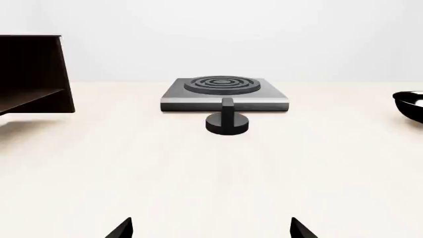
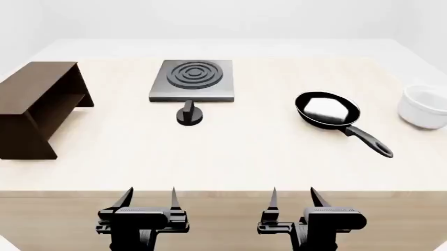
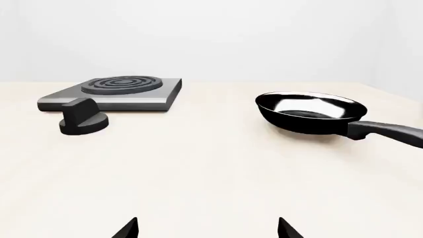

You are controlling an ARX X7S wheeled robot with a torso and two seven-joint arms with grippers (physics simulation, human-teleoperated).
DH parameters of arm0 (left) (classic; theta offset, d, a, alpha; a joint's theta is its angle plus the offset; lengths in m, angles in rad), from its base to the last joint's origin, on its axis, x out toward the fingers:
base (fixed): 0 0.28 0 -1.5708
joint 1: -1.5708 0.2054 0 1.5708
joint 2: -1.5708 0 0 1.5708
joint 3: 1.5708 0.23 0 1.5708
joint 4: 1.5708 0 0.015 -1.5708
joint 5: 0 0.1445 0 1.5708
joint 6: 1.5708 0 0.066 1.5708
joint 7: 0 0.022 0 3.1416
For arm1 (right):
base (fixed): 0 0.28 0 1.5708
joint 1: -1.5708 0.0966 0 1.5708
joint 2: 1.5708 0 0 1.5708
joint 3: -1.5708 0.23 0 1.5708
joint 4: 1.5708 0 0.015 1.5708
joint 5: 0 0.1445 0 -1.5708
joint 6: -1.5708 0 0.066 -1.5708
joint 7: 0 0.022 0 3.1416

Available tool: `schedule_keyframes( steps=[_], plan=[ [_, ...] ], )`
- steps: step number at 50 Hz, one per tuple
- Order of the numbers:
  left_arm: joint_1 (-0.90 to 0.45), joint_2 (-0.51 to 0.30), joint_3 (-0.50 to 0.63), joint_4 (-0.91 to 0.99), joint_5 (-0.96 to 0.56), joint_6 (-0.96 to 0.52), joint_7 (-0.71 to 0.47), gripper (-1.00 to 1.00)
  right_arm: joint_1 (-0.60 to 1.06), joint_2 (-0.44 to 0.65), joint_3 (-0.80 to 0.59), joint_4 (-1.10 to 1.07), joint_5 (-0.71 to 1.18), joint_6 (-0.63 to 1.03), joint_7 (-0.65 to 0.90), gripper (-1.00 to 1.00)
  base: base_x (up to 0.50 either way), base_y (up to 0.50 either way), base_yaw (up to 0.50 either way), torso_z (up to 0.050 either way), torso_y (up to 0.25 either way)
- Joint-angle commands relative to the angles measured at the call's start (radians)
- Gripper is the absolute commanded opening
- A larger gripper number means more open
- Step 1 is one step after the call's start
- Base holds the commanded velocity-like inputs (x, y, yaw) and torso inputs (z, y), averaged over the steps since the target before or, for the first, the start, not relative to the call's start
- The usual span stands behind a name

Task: Turn on the stove and put the frying pan on it.

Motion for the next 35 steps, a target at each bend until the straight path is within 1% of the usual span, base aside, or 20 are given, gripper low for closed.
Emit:
schedule_keyframes(
  steps=[1,5,15,16,17,18,20,23,26,27,29,30,32,33,35],
  plan=[
    [0.004,-0.016,0.020,0.005,-0.011,0.005,-0.020,1.00,0.000,0.016,-0.019,0.000,0.016,0.002,0.019,1.00,0.00,0.00,0.00,0.000,0.000],
    [0.004,-0.030,0.033,0.002,-0.030,0.013,-0.040,1.00,0.003,0.031,-0.044,0.006,0.009,0.004,0.048,1.00,0.00,0.00,0.00,0.000,0.000],
    [0.002,-0.050,0.057,0.002,-0.038,0.013,-0.075,1.00,0.000,0.051,-0.064,0.001,0.039,-0.006,0.067,1.00,0.00,0.00,0.00,0.000,0.000],
    [-0.104,-0.001,0.150,-0.119,-0.053,-0.062,-0.080,1.00,-0.150,0.043,0.150,0.150,0.150,-0.150,-0.150,1.00,0.00,0.00,0.00,0.000,0.000],
    [-0.005,-0.082,0.098,-0.006,-0.065,0.013,-0.118,1.00,-0.001,0.009,0.000,0.001,0.000,-0.004,0.000,1.00,0.00,0.00,0.00,0.000,0.000],
    [-0.005,-0.084,0.100,-0.004,-0.066,0.010,-0.118,1.00,0.000,0.010,-0.016,0.001,-0.003,-0.002,0.018,1.00,0.00,0.00,0.00,0.000,0.000],
    [-0.018,-0.085,0.103,-0.013,-0.058,-0.011,-0.130,1.00,0.003,0.019,-0.029,0.020,0.006,-0.011,0.035,1.00,0.00,0.00,0.00,0.000,0.000],
    [-0.028,-0.090,0.110,0.000,-0.028,-0.045,-0.159,1.00,0.014,0.027,-0.048,0.028,0.011,0.020,0.052,1.00,0.00,0.00,0.00,0.000,0.000],
    [-0.033,-0.104,0.131,0.033,0.042,-0.081,-0.201,1.00,0.009,0.034,-0.061,-0.018,0.008,0.061,0.074,1.00,0.00,0.00,0.00,0.000,0.000],
    [-0.029,-0.106,0.126,0.052,0.027,-0.079,-0.196,1.00,0.010,0.036,-0.067,-0.035,-0.003,0.080,0.086,1.00,0.00,0.00,0.00,0.000,0.000],
    [-0.027,-0.113,0.120,0.108,0.018,-0.135,-0.191,1.00,0.000,0.044,-0.084,-0.089,-0.031,0.105,0.106,1.00,0.00,0.00,0.00,0.000,0.000],
    [-0.025,-0.116,0.120,0.122,0.013,-0.142,-0.188,1.00,-0.005,0.044,-0.085,-0.090,-0.021,0.085,0.106,1.00,0.00,0.00,0.00,0.000,0.000],
    [-0.023,-0.120,0.113,0.158,0.004,-0.164,-0.190,1.00,-0.017,0.055,-0.094,-0.157,-0.007,0.103,0.091,1.00,0.00,0.00,0.00,0.000,0.000],
    [-0.019,-0.123,0.112,0.167,0.003,-0.152,-0.191,1.00,-0.021,0.058,-0.098,-0.178,-0.011,0.095,0.095,1.00,0.09,0.00,0.00,0.000,0.000],
    [-0.015,-0.127,0.107,0.207,0.004,-0.178,-0.200,1.00,-0.034,0.064,-0.099,-0.223,-0.005,0.081,0.098,1.00,0.29,0.00,0.00,0.000,0.000]
  ],
)
